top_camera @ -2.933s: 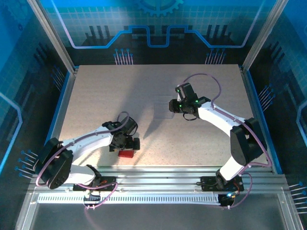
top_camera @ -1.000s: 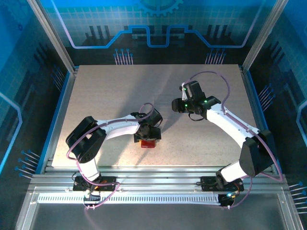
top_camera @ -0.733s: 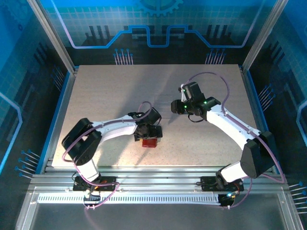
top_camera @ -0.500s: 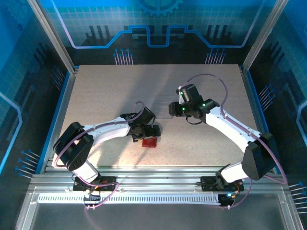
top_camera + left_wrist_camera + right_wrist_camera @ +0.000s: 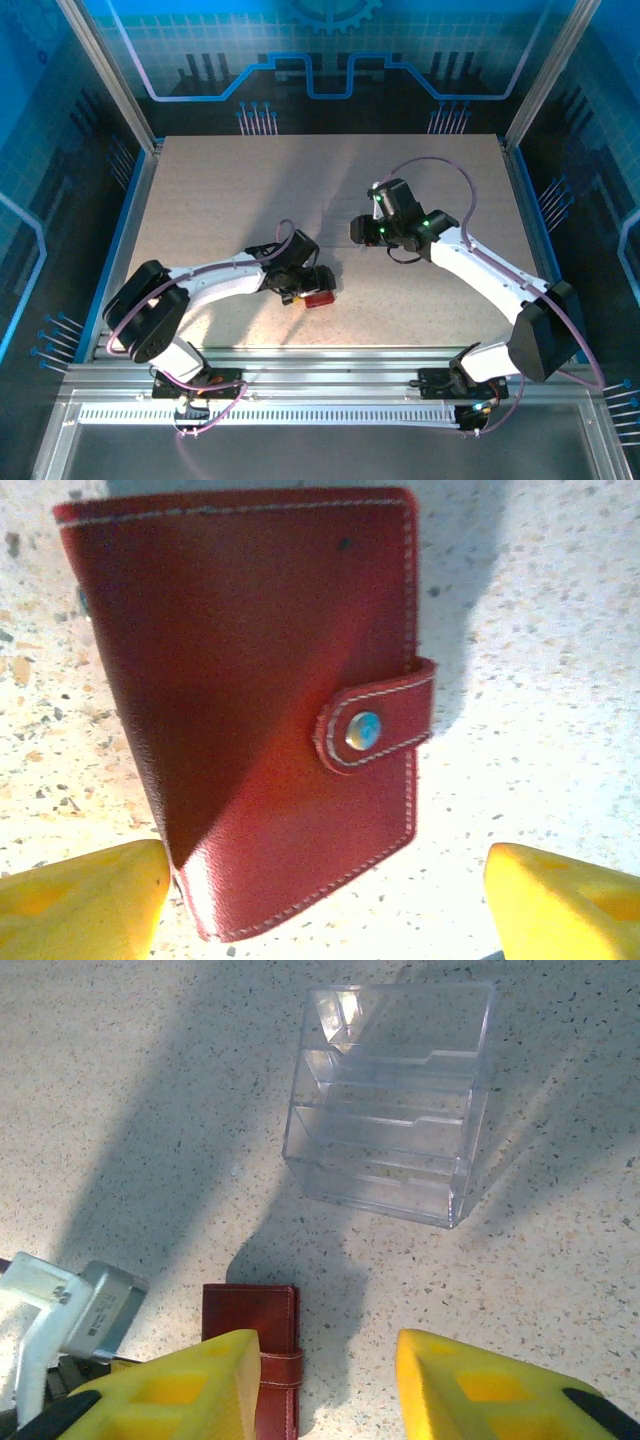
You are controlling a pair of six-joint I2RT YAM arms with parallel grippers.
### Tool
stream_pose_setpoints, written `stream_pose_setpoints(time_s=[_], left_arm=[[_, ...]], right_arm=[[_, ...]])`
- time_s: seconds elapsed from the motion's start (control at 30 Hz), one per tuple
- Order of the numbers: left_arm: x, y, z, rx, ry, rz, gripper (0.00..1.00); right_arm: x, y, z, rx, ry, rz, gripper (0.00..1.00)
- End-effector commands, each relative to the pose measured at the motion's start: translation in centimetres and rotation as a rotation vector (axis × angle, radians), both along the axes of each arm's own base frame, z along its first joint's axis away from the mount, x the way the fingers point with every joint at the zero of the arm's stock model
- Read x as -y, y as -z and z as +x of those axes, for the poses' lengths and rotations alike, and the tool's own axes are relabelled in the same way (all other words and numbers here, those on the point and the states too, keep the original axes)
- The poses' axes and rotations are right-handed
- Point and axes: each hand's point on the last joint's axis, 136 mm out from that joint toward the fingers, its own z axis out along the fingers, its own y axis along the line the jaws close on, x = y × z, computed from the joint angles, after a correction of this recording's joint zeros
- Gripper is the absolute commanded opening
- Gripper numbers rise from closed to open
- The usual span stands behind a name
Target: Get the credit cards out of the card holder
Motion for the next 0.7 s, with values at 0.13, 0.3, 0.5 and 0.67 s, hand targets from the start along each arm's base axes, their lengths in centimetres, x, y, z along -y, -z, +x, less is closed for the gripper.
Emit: stream_pose_setpoints(time_s=[0.13, 0.3, 0.5, 0.67], left_arm=[[-1.7, -2.7, 1.0, 0.072, -0.084, -0.104, 0.84], [-2.2, -2.9, 1.6, 0.066, -0.136, -0.227, 0.76], [-2.0, -2.4, 2.2, 0.043, -0.191, -0.346, 0.49], [-2.4, -1.5, 2.5, 0.008, -0.253, -0.424, 0.33]], right_arm=[[-1.2, 0.2, -1.8, -0.075, -0.038, 0.053, 0.42], [-2.1, 1.1, -2.6, -0.137, -0.067, 0.033, 0.41], [-3.9, 2.9, -4.1, -0.224, -0.142, -0.025, 0.4], [-4.9, 4.6, -5.0, -0.264, -0.183, -0.086, 0.38]])
